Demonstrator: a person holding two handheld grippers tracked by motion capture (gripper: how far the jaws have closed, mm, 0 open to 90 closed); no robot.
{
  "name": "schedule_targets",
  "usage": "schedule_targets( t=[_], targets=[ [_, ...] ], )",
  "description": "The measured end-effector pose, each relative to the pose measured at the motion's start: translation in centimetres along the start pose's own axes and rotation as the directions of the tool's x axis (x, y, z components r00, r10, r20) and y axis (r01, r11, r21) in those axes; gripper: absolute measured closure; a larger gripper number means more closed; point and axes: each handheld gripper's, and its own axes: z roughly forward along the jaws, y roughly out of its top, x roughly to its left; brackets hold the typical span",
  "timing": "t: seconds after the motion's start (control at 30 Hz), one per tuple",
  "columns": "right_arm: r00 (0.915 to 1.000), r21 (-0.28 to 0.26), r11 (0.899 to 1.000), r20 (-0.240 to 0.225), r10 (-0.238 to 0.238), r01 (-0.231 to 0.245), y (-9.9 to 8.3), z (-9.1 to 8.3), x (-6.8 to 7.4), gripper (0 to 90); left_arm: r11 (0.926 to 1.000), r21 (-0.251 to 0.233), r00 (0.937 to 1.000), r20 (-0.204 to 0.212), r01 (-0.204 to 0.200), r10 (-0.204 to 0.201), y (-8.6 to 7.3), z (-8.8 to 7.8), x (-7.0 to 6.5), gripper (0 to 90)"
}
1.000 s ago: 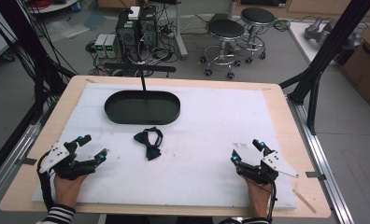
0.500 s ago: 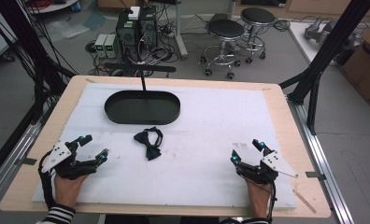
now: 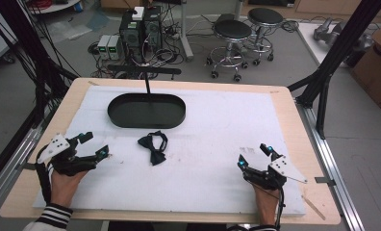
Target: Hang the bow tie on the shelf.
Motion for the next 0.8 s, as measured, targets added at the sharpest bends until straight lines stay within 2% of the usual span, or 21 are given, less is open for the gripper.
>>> schedule_targets(
  t=[0.07,0.13,0.2,0.27,0.37,0.5,0.57,0.67,0.73,0.8],
  targets=[
    [1.0000,0.000,1.000,0.000,0.000,0.000,0.0,0.0,0.0,10.1,0.9997,0.024,0.9999,0.010,-0.010,0.010,1.4,0.6,-0.1,14.4],
    [1.0000,0.001,1.000,-0.001,0.004,-0.004,0.0,0.0,0.0,10.1,0.9995,0.030,0.9999,0.013,-0.009,0.008,1.8,0.9,-0.1,14.4],
    [1.0000,-0.003,1.000,0.000,0.002,-0.002,0.0,0.0,0.0,10.1,0.9976,0.066,0.9995,0.026,-0.021,0.019,2.9,1.7,-0.4,14.4],
    [1.0000,-0.005,1.000,0.001,-0.002,0.002,0.0,0.0,-0.1,10.1,0.9931,0.111,0.9988,0.034,-0.038,0.035,3.6,2.4,-0.5,14.4],
    [1.0000,-0.006,1.000,0.002,-0.004,0.004,0.0,0.0,-0.1,10.1,0.9841,0.173,0.9980,0.053,-0.042,0.033,4.5,3.5,-0.9,14.4],
    [1.0000,0.003,1.000,-0.001,0.004,-0.004,0.0,0.0,0.0,10.1,0.9770,0.205,0.9963,0.075,-0.057,0.042,5.3,4.5,-1.4,14.4],
    [1.0000,0.004,1.000,0.000,0.007,-0.007,0.0,0.0,0.0,10.1,0.9631,0.263,0.9955,0.087,-0.058,0.037,5.8,5.6,-1.6,14.5],
    [1.0000,0.008,1.000,0.000,0.005,-0.005,0.0,0.1,-0.1,10.1,0.9513,0.305,0.9942,0.107,-0.042,0.009,6.3,6.6,-1.7,14.5],
    [1.0000,0.008,1.000,0.000,0.006,-0.006,0.0,0.1,-0.1,10.1,0.9415,0.333,0.9936,0.112,-0.052,0.015,6.6,7.3,-1.8,14.5],
    [1.0000,0.008,1.000,0.001,0.003,-0.003,0.0,0.1,-0.1,10.1,0.9349,0.351,0.9929,0.118,-0.056,0.015,7.0,8.0,-2.1,14.5]
  ],
)
